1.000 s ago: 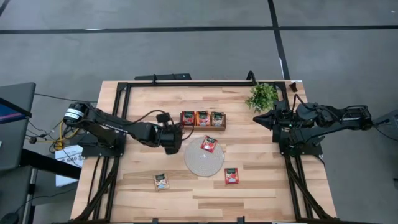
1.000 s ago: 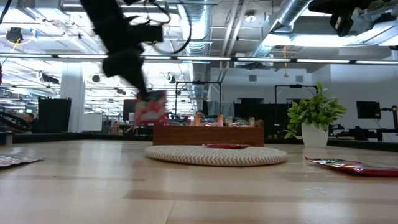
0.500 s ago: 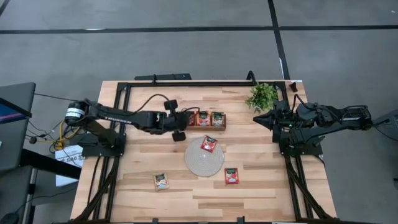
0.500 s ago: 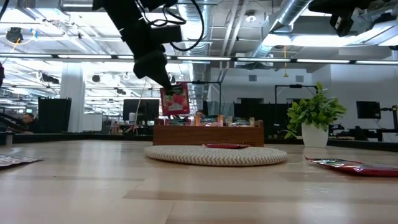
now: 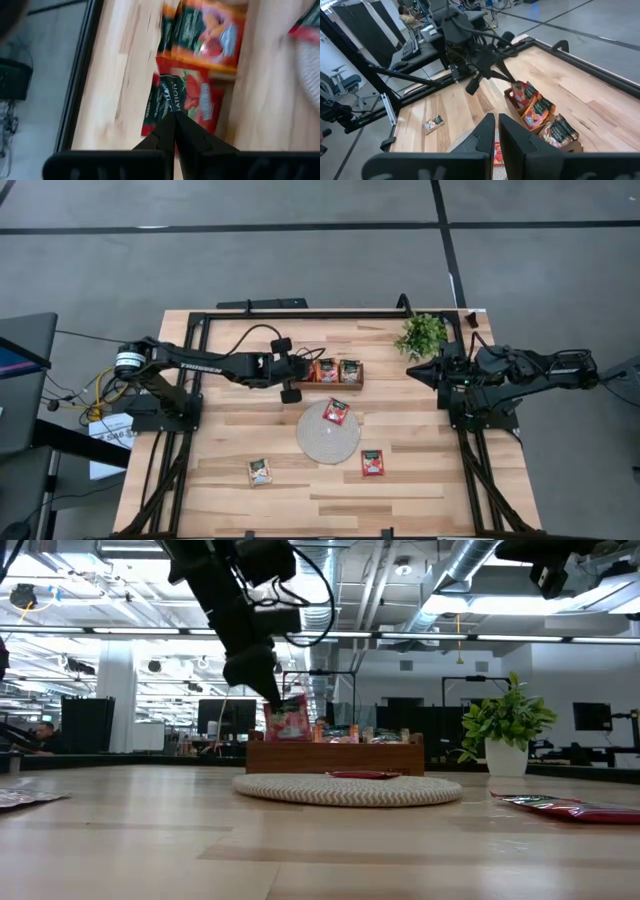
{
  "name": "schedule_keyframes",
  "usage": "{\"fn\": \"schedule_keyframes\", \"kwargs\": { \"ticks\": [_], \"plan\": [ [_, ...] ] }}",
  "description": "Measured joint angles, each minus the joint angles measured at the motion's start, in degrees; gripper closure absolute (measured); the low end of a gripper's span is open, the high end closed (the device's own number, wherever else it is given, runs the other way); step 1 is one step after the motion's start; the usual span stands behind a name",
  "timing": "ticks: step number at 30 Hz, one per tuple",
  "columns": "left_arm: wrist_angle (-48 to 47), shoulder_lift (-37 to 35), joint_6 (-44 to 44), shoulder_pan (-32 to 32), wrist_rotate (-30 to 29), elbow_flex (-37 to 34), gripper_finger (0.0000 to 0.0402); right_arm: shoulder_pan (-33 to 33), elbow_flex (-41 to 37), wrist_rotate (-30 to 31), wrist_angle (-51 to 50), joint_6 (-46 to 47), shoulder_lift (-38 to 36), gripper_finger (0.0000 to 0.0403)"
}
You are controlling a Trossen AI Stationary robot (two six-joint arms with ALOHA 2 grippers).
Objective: Pick & Place Tea
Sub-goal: Put the red tea bag into the left section of the wooden organizer
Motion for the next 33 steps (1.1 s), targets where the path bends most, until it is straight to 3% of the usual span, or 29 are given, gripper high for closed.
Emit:
{"fn": "schedule_keyframes", "kwargs": {
  "ticks": [17, 33],
  "plan": [
    [0.20, 1.83, 5.99, 1.64, 0.63, 0.00, 0.0401, 0.00, 0.02, 0.00, 0.02, 0.01, 0.79, 0.0386],
    [0.72, 1.83, 5.86, 1.90, 3.42, 0.00, 0.0401, 0.00, 0.02, 0.00, 0.02, 0.01, 0.81, 0.0386]
  ]
}}
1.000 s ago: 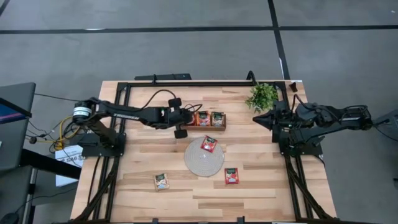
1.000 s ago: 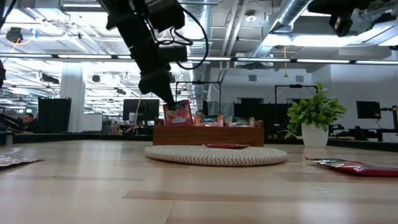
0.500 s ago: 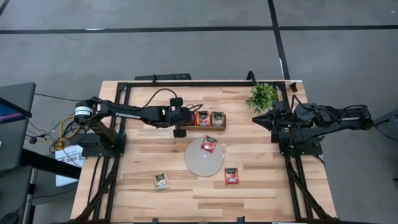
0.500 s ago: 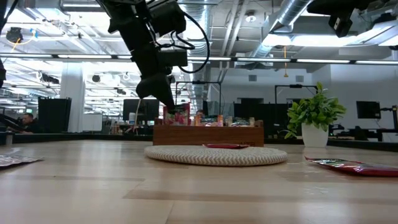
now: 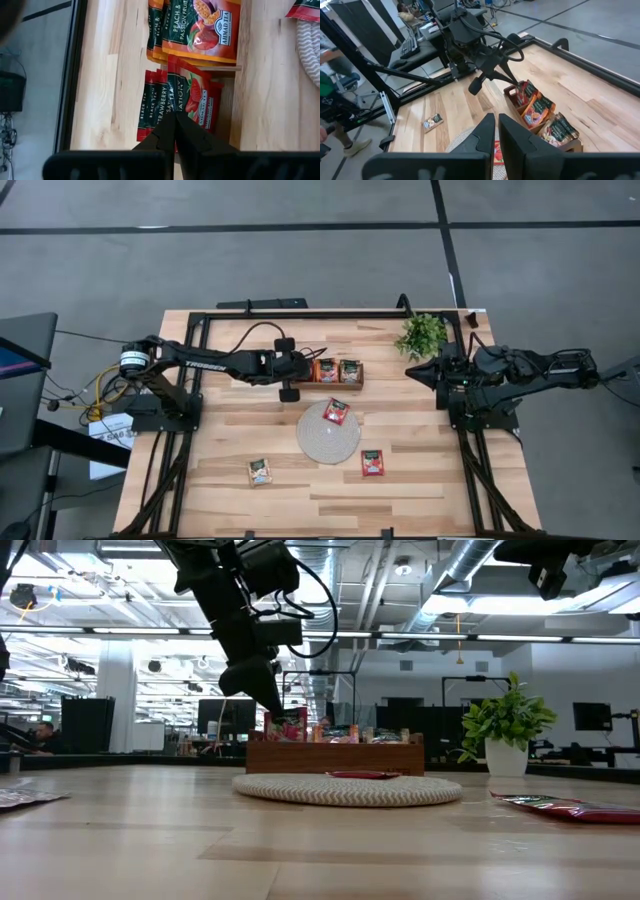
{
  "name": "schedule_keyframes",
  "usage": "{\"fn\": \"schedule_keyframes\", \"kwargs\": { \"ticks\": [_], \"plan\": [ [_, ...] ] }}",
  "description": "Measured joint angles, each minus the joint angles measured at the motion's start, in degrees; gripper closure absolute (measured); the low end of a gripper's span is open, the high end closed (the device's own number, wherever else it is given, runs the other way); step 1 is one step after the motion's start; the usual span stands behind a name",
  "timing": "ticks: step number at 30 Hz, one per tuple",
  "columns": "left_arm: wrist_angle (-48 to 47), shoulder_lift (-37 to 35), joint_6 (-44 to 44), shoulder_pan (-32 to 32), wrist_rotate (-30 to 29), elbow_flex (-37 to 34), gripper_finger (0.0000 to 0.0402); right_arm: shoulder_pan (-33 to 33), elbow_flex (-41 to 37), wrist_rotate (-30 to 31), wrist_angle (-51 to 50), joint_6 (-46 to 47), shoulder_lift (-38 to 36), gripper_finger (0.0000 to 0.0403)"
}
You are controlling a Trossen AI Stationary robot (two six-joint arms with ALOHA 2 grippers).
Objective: Pick & Place Tea
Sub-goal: Put the red tea bag into the left section of the wooden organizer, then put the brown tea bag into the right section of the wooden organizer
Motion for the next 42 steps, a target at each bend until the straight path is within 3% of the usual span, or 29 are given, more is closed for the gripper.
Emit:
{"fn": "schedule_keyframes", "kwargs": {
  "ticks": [19, 32, 35, 38, 40, 42],
  "plan": [
    [0.00, 0.00, -1.25, 0.00, -0.02, 0.00, 0.0398, 0.00, 0.00, 0.00, 0.00, 0.00, 0.00, 0.0386],
    [0.02, 0.00, -1.17, 1.81, -0.38, 0.00, 0.0297, 0.00, 0.00, 0.00, -0.02, 0.04, 0.00, 0.0386],
    [0.02, 0.00, -0.36, 1.79, -3.96, 0.00, 0.0279, 0.00, 0.00, 0.00, -0.01, 0.04, 0.00, 0.0386],
    [-0.80, -0.12, -0.42, 0.95, -12.21, 0.14, 0.0271, 0.00, 0.00, 0.00, -0.01, 0.04, 0.00, 0.0386],
    [-5.04, -0.61, -1.54, -0.26, -16.97, 1.60, 0.0271, 0.01, 0.00, 0.00, 0.00, 0.04, 0.00, 0.0386],
    [-11.86, -1.44, -4.64, -2.15, -17.31, 4.46, 0.0272, 0.00, -0.02, 0.00, -0.02, 0.04, 0.00, 0.0386]
  ]
}}
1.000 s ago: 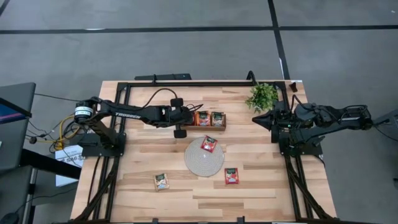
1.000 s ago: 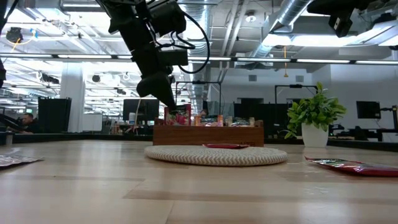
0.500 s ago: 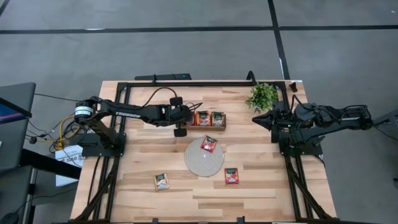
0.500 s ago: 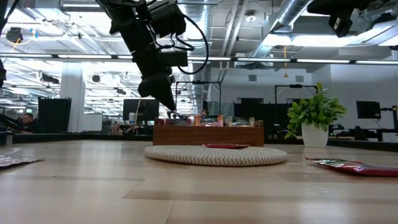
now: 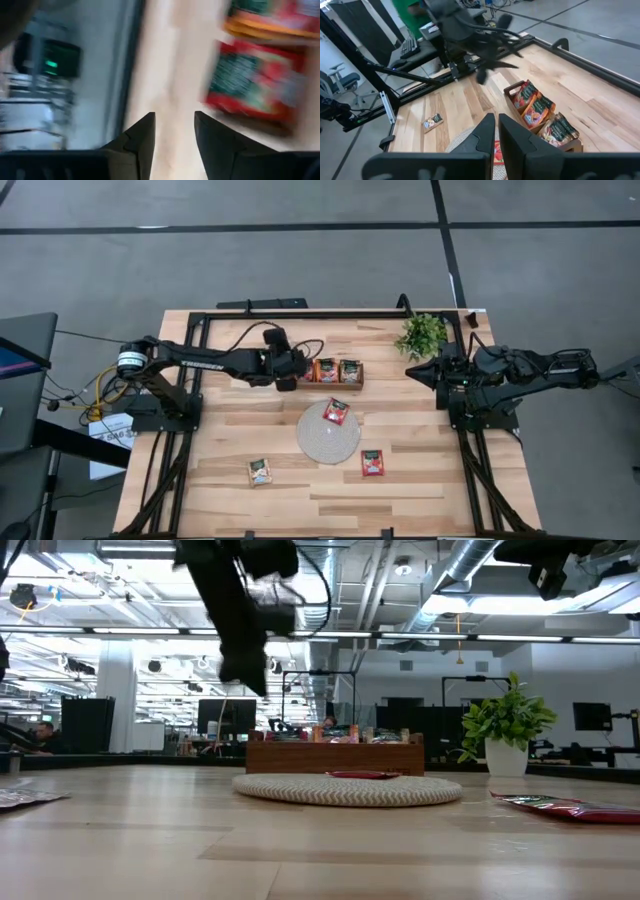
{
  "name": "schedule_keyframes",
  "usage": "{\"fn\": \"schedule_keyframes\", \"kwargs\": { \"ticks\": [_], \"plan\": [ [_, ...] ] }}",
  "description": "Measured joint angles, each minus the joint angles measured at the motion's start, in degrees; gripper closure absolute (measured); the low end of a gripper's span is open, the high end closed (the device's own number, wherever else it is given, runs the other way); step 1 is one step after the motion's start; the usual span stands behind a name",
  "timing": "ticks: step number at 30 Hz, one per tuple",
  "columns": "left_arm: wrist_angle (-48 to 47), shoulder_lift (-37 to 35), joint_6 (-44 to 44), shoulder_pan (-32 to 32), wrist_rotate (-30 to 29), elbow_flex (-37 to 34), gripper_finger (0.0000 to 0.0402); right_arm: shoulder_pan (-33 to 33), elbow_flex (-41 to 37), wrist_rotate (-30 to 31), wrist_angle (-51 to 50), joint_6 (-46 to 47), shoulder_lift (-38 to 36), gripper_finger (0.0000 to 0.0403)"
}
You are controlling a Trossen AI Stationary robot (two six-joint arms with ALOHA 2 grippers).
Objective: Pick & Place Tea
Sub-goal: Put the brown tea bag into the right section of the wooden organizer
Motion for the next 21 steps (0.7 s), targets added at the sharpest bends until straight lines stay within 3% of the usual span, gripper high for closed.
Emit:
{"fn": "schedule_keyframes", "kwargs": {
  "ticks": [3, 8, 10, 17, 21],
  "plan": [
    [-14.05, -0.89, -10.04, -2.91, 9.15, 5.29, 0.0275, 0.02, 0.00, 0.00, 0.00, 0.00, -0.01, 0.0386],
    [-26.69, -2.62, -28.09, -5.41, 39.99, 9.05, 0.0275, 0.02, -0.02, -0.02, -0.02, -0.03, -0.01, 0.0386],
    [-28.48, -2.87, -34.23, -7.04, 46.78, 8.85, 0.0275, 0.02, -0.02, -0.02, -0.09, -0.04, -0.02, 0.0386],
    [-28.01, -3.00, -45.84, -17.56, 48.16, 4.87, 0.0275, 0.02, -0.02, -0.02, -0.48, -0.07, -0.02, 0.0386],
    [-26.27, -2.95, -52.93, -23.95, 44.55, 1.85, 0.0275, 0.02, -0.02, -0.02, -0.48, -0.07, -0.01, 0.0386]
  ]
}}
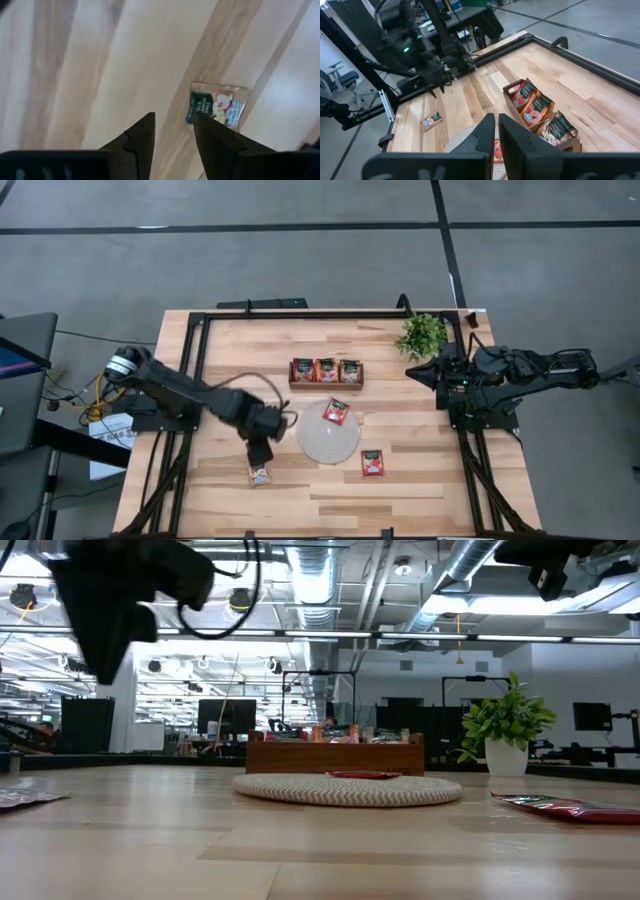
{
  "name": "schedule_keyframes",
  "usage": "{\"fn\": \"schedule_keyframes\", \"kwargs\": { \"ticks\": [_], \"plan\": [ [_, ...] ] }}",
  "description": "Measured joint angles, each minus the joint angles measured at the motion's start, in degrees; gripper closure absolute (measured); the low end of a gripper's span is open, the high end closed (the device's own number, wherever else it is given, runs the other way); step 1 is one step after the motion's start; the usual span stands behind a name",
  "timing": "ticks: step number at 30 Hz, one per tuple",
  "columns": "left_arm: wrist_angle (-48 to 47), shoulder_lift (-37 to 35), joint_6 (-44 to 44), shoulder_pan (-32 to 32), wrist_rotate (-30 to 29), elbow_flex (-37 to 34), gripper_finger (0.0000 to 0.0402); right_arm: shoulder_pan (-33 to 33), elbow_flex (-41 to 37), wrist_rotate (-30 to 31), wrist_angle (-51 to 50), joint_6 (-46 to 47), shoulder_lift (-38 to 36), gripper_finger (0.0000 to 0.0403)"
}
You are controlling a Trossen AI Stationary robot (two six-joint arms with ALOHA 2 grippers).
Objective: Pick & Place Tea
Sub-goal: Put the brown tea bag into the right section of the wooden organizer
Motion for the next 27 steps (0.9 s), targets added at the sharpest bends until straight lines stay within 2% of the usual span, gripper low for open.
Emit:
{"fn": "schedule_keyframes", "kwargs": {
  "ticks": [8, 15, 20, 27],
  "plan": [
    [5.50, 0.37, -10.89, -8.47, -2.46, -5.09, 0.0275, 0.00, 0.00, 0.00, 0.00, 0.00, -0.02, 0.0386],
    [13.78, 0.42, -16.95, -11.19, -1.61, -9.62, 0.0275, 0.00, 0.00, 0.00, 0.00, 0.00, 0.01, 0.0386],
    [16.22, 1.43, -17.36, -11.25, -1.44, -9.85, 0.0275, 0.00, 0.00, 0.00, 0.00, 0.00, 0.00, 0.0386],
    [17.89, 7.33, -16.46, -11.25, -0.66, -9.85, 0.0275, 0.00, 0.00, -0.06, 0.00, 0.00, 0.00, 0.0386]
  ]
}}
